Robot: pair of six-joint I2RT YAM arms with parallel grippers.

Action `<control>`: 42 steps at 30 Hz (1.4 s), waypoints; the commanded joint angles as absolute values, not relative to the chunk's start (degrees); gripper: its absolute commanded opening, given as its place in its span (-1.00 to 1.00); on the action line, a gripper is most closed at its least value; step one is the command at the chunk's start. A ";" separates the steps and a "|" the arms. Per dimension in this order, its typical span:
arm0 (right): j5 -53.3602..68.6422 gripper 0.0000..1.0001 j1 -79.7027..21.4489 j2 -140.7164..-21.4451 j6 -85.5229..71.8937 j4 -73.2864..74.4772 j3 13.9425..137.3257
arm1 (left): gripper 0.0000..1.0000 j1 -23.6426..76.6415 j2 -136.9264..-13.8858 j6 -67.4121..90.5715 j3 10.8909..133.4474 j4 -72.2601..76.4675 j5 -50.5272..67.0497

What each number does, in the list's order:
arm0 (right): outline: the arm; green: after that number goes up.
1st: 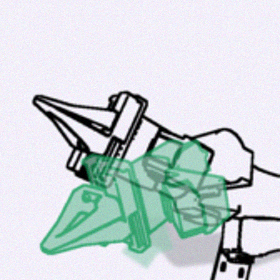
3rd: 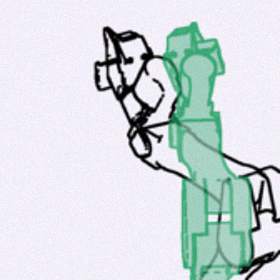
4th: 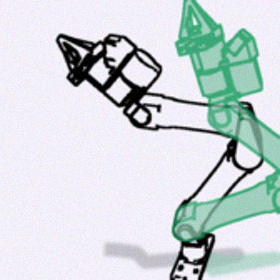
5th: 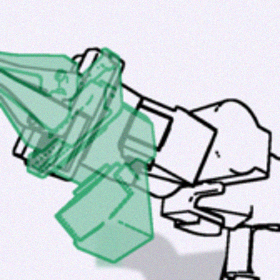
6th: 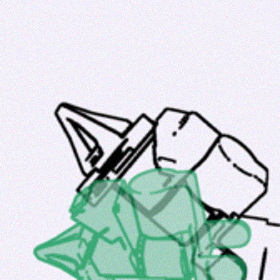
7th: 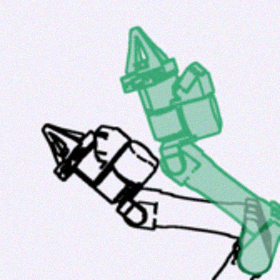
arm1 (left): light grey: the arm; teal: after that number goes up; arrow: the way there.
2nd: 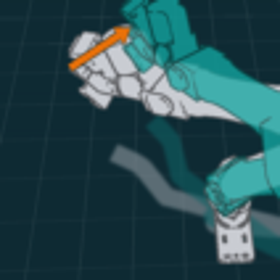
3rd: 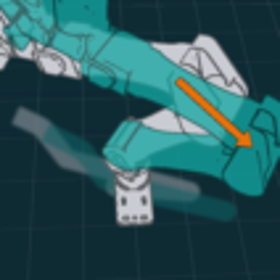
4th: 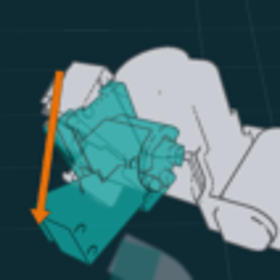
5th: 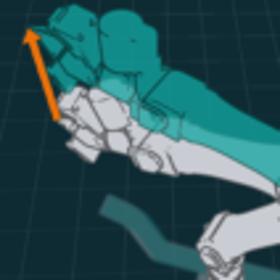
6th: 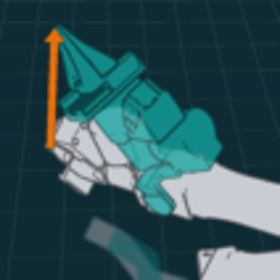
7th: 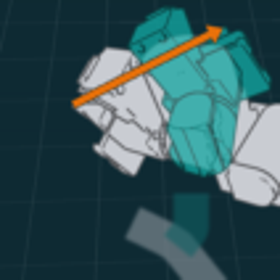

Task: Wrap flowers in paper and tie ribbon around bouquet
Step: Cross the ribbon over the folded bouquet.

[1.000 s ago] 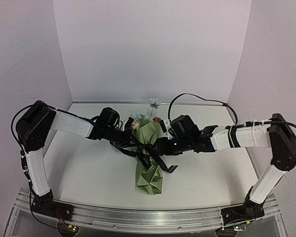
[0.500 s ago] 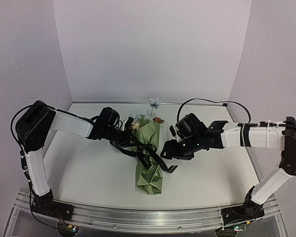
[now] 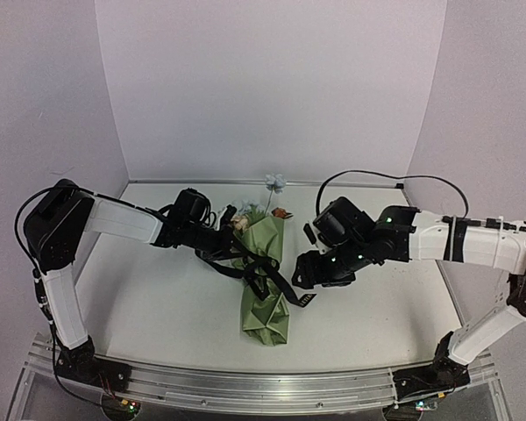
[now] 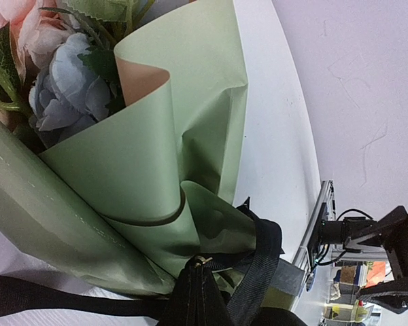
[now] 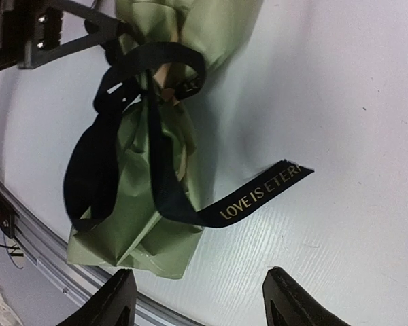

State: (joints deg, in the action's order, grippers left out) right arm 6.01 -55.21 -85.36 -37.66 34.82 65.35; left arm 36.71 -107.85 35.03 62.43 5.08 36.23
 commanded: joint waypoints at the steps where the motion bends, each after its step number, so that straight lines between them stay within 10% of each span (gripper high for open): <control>1: 0.82 0.23 -57.91 -86.90 -34.70 38.00 71.06 | -1.00 36.73 -105.43 34.97 62.32 7.21 36.19; 27: 3.34 -0.15 -63.22 -105.11 -28.38 43.48 88.80 | -1.00 36.74 -104.89 32.48 59.46 6.20 35.23; 32: 2.89 -0.34 -63.25 -106.47 -28.07 43.76 90.04 | -1.00 36.74 -104.82 31.06 59.51 5.10 34.59; 38: 1.18 -1.00 -63.20 -106.44 -26.63 45.32 90.49 | -1.00 36.74 -103.82 31.41 58.29 6.12 34.10; 42: -4.01 -1.00 -63.05 -105.26 -23.10 48.23 90.40 | -1.00 36.69 -102.36 32.14 57.26 6.80 32.69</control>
